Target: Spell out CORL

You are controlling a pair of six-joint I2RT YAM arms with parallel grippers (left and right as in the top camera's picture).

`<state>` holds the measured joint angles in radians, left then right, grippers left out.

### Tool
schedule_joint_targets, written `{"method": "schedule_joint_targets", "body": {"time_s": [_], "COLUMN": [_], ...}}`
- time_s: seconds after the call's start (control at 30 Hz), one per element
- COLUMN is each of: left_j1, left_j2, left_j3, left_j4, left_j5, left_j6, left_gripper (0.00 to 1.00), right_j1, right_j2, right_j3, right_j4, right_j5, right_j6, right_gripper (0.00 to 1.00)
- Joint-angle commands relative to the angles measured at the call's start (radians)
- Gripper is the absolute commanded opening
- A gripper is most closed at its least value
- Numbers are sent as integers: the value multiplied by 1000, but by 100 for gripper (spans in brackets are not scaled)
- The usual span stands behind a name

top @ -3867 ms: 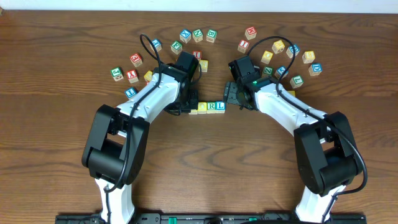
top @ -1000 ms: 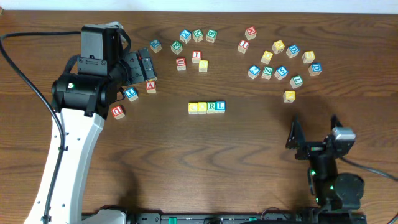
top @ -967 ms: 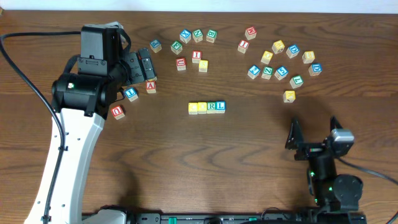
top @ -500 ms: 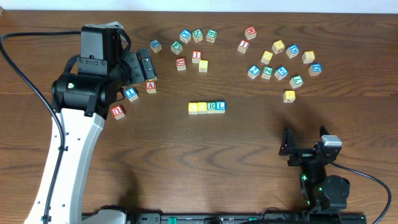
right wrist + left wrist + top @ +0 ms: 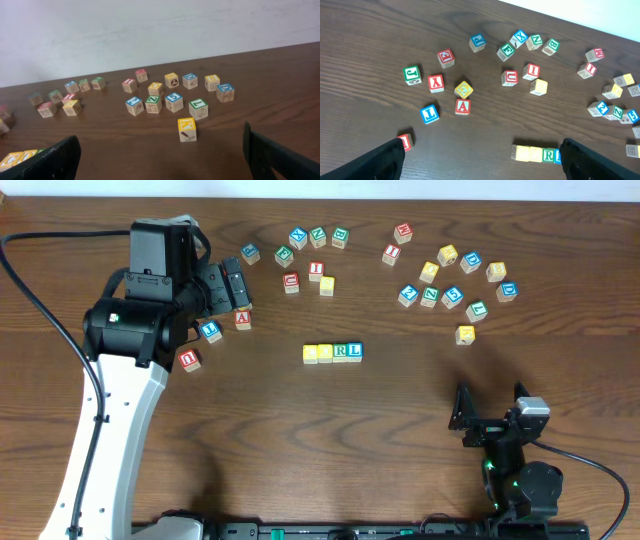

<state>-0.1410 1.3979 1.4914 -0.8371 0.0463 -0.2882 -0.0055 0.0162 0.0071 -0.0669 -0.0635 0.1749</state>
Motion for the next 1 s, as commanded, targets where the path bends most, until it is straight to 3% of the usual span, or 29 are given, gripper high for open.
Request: {"method": "schedule_joint_targets", "body": {"time_s": [0.0,0.6,0.73,0.97], "left_j1": [2,48,77,134], "left_j2": [7,-20,-114,-410], "left_j3": [14,-31,-145,-496], "left_j4": [0,29,123,345], "left_j5": [-3,-66,-61,-55], "left_j6": [-4,67,79,116], "left_gripper": [98,98,98,98], "right_j1": [-8,-8,-8,-8], "right_j2": [-10,-10,-10,-10], "right_j3": [-2,-2,-2,-2], "right_j4": [-5,-5,-4,-5], "right_j5": [2,2,2,2], "right_j6": [7,7,7,7], "right_gripper": [99,99,99,99]}}
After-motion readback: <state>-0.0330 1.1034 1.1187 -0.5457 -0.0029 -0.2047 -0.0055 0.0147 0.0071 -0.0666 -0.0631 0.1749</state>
